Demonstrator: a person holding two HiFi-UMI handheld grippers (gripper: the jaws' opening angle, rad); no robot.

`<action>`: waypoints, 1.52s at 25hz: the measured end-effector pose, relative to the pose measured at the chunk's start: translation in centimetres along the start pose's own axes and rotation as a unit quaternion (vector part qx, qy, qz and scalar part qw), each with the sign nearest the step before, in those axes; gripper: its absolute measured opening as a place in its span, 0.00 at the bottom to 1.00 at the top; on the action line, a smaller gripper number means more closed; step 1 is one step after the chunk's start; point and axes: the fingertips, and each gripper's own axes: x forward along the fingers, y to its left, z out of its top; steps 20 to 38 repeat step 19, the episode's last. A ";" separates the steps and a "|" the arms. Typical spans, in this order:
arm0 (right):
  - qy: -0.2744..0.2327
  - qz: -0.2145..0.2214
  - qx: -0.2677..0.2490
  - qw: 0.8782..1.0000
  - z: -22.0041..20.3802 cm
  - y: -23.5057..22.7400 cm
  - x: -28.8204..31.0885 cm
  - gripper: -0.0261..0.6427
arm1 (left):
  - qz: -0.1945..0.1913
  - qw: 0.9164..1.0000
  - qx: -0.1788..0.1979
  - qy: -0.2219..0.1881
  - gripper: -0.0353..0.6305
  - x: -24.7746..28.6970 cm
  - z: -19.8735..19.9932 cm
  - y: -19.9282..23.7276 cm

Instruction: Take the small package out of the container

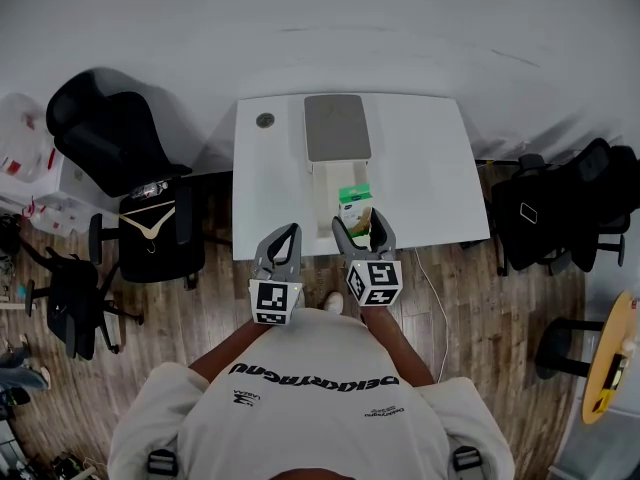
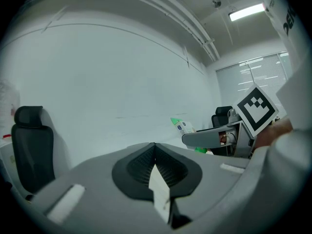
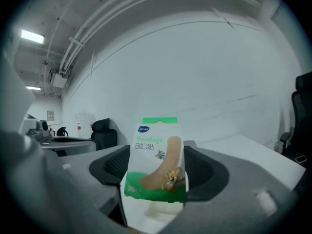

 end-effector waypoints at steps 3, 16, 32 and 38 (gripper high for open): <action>-0.002 0.000 -0.002 1.000 0.0 0.1 -0.2 0.55 | -0.001 1.000 -0.003 0.001 0.04 0.1 -0.1 0.0; -0.017 0.006 -0.008 1.000 0.5 0.4 -0.6 0.55 | -0.005 1.000 -0.016 0.006 0.05 0.5 -0.2 0.1; -0.018 0.003 -0.008 1.000 0.5 0.2 -0.5 0.55 | -0.006 1.000 -0.021 0.005 0.05 0.8 -0.3 0.2; -0.018 0.003 -0.008 1.000 0.5 0.2 -0.5 0.55 | -0.006 1.000 -0.021 0.005 0.05 0.8 -0.3 0.2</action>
